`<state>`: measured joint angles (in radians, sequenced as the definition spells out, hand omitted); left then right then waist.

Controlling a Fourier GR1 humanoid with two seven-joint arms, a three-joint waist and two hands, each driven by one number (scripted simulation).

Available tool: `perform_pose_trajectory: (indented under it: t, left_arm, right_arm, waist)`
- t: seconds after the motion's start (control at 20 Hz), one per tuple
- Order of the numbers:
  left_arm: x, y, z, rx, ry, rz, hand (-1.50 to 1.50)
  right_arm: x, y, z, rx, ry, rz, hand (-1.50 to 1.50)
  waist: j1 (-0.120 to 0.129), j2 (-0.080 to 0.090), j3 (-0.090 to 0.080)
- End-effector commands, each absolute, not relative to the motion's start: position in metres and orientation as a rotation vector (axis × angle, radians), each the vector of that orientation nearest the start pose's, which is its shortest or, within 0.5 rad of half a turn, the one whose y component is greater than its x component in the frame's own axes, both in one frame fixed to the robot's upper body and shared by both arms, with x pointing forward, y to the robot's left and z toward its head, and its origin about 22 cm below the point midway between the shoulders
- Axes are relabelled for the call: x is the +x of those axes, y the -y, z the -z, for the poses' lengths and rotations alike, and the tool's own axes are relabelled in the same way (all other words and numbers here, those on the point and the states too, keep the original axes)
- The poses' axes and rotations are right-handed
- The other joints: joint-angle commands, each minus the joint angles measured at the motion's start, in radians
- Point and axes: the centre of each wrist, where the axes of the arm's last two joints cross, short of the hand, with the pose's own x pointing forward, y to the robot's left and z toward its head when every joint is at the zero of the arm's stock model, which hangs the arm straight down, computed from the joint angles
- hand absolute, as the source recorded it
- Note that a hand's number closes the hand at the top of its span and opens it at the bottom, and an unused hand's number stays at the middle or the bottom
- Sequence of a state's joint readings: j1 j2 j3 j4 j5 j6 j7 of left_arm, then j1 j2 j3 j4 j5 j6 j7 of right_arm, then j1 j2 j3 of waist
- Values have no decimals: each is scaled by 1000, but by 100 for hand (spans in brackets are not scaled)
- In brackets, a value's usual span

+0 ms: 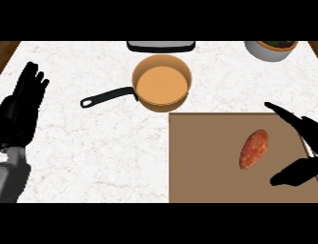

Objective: Pick the sweet potato from the tray and place it in the pot

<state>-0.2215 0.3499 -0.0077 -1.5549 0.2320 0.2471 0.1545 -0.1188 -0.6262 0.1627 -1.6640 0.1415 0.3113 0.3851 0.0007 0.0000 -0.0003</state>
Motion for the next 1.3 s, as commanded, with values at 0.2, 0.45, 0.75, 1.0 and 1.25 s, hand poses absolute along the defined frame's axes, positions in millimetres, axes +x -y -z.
perform_pose_trajectory:
  t: [0.2,0.45,0.75,1.0,1.25]
  left_arm:
    - [287,-290,-84,211,1613,-74,0]
    - [294,-284,-88,205,1612,-79,0]
    - [281,-296,-87,207,1628,-61,0]
    - [293,-282,-93,218,1619,-54,0]
    - [274,-265,-83,226,1628,-92,0]
  right_arm:
    - [263,300,-87,-494,1029,-930,-150]
    - [253,302,-57,-488,1036,-910,-150]
    - [270,277,-26,-493,1020,-957,-150]
    - [275,284,-10,-506,984,-933,-150]
    - [267,287,-16,-489,1005,-935,-150]
  waist:
    - [-1,0,0]
    - [-4,0,0]
    - [3,1,0]
    - [1,1,0]
    - [0,-1,0]
